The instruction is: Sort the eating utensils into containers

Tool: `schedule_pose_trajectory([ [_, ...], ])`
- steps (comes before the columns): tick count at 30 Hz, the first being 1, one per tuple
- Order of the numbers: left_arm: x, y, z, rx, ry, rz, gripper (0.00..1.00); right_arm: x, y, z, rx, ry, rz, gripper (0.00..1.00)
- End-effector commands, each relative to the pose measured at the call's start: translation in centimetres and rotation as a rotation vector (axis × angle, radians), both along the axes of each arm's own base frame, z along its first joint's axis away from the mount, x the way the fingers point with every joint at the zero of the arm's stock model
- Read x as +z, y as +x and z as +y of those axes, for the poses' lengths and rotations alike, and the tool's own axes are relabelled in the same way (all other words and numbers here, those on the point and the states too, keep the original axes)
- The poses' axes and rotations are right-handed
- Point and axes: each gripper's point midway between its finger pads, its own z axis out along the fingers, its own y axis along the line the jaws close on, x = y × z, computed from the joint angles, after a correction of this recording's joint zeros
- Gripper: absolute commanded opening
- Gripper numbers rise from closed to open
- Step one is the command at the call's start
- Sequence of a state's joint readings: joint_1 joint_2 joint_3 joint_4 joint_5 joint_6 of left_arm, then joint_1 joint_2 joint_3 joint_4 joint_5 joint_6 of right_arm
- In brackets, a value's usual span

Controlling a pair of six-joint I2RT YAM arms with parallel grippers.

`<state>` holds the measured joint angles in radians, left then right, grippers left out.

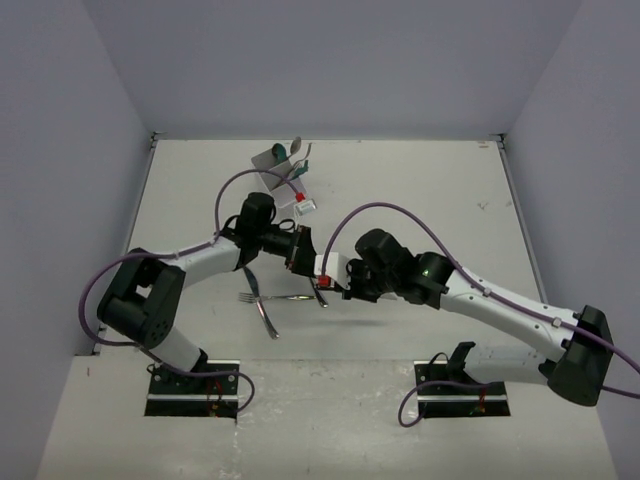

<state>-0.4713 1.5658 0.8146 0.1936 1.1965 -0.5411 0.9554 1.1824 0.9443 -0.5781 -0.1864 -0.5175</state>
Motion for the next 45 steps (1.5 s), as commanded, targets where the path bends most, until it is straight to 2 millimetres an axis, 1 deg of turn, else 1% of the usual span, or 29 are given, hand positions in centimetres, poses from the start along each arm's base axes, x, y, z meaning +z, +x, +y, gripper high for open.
schedule_pose_trajectory([
  [1, -1.1, -2.2, -0.5, -0.076, 0.016, 0.109, 1.0, 3.1, 0.1, 0.9, 0.051, 0.062, -0.051, 0.0],
  [3, -1.1, -2.5, -0.4, -0.089, 0.013, 0.121, 1.0, 2.9, 0.1, 0.7, 0.053, 0.051, -0.05, 0.0],
  [6, -0.7, -2.7, -0.6, -0.1, 0.007, 0.107, 0.99, 3.0, 0.0, 1.2, 0.075, 0.053, -0.041, 0.0],
  [7, -0.6, -2.8, -0.6, -0.102, 0.008, 0.107, 0.98, 2.9, -0.1, 1.2, 0.081, 0.043, -0.033, 0.0],
  [8, -0.8, -3.1, -0.7, -0.107, 0.01, 0.108, 0.97, 2.3, -0.1, 1.1, 0.082, 0.014, -0.017, 0.0],
  [11, -1.0, -3.7, -1.0, -0.129, 0.014, 0.122, 0.87, 2.1, 0.4, 1.0, 0.085, -0.024, -0.033, 0.0],
  [12, -1.1, -3.8, -1.1, -0.135, 0.016, 0.128, 0.85, 2.1, 0.6, 1.0, 0.094, -0.029, -0.043, 0.0],
  [13, -1.2, -4.0, -1.2, -0.139, 0.018, 0.132, 0.83, 2.3, 0.6, 1.3, 0.109, -0.025, -0.046, 0.0],
  [14, -1.2, -4.4, -1.4, -0.155, 0.02, 0.138, 0.79, 2.4, 0.5, 1.3, 0.121, -0.027, -0.047, 0.0],
  [16, -1.4, -4.6, -1.5, -0.165, 0.021, 0.15, 0.75, 2.9, 0.4, 1.5, 0.163, -0.026, -0.058, 0.0],
  [17, -1.3, -4.6, -1.6, -0.167, 0.02, 0.149, 0.71, 3.0, 0.4, 1.6, 0.174, -0.028, -0.066, 0.0],
  [18, -1.4, -4.7, -1.7, -0.171, 0.021, 0.152, 0.7, 3.2, 0.5, 1.7, 0.195, -0.031, -0.082, 0.0],
  [20, -1.5, -4.9, -1.7, -0.178, 0.022, 0.155, 0.66, 2.9, 0.6, 1.3, 0.206, -0.056, -0.086, 0.0],
  [22, -1.5, -5.1, -1.8, -0.186, 0.023, 0.161, 0.65, 2.7, 0.7, 1.3, 0.227, -0.073, -0.094, 0.0],
  [23, -1.5, -5.3, -1.9, -0.193, 0.024, 0.163, 0.63, 3.2, 0.4, 1.7, 0.254, -0.058, -0.086, 0.0],
  [24, -1.6, -5.4, -2.0, -0.196, 0.026, 0.169, 0.62, 3.1, 0.0, 1.8, 0.291, -0.063, -0.08, 0.0],
  [25, -1.6, -5.4, -2.0, -0.199, 0.025, 0.172, 0.62, 2.6, -0.5, 1.6, 0.311, -0.087, -0.047, 0.0],
  [26, -1.6, -5.4, -2.0, -0.201, 0.023, 0.171, 0.62, 2.5, -0.6, 1.6, 0.323, -0.089, -0.041, 0.0],
  [29, -1.5, -5.4, -2.0, -0.201, 0.02, 0.165, 0.61, 1.9, -0.6, 1.3, 0.329, -0.115, -0.037, 0.0],
  [30, -1.5, -5.4, -2.0, -0.2, 0.02, 0.167, 0.61, 1.9, -0.7, 1.5, 0.357, -0.113, -0.042, 0.0],
  [31, -1.5, -5.4, -2.1, -0.201, 0.019, 0.167, 0.59, 1.7, -0.9, 1.6, 0.37, -0.117, -0.026, 0.0],
  [33, -1.6, -5.5, -2.1, -0.203, 0.019, 0.176, 0.53, 1.9, -0.7, 1.9, 0.369, -0.113, -0.033, 0.0],
  [34, -1.7, -5.6, -2.1, -0.207, 0.019, 0.179, 0.44, 1.7, -0.5, 1.9, 0.372, -0.118, -0.036, 0.0],
  [35, -1.9, -5.7, -2.2, -0.209, 0.02, 0.184, 0.38, 1.6, -0.3, 1.9, 0.37, -0.124, -0.043, 0.0],
  [36, -2.0, -5.8, -2.2, -0.21, 0.024, 0.191, 0.26, 1.6, -0.2, 1.9, 0.365, -0.126, -0.05, 0.0],
  [38, -2.2, -6.0, -2.3, -0.215, 0.025, 0.193, 0.19, 1.9, 0.4, 2.4, 0.355, -0.117, -0.069, 0.0],
  [40, -2.1, -6.2, -2.4, -0.229, 0.022, 0.196, 0.08, 1.9, 0.5, 2.6, 0.367, -0.126, -0.066, 0.0],
  [41, -2.1, -6.3, -2.4, -0.23, 0.022, 0.196, 0.08, 2.0, 0.7, 2.7, 0.37, -0.129, -0.075, 0.0],
  [45, -1.9, -6.1, -2.5, -0.223, 0.02, 0.182, 0.0, 1.8, 1.2, 2.9, 0.367, -0.142, -0.09, 0.0],
])
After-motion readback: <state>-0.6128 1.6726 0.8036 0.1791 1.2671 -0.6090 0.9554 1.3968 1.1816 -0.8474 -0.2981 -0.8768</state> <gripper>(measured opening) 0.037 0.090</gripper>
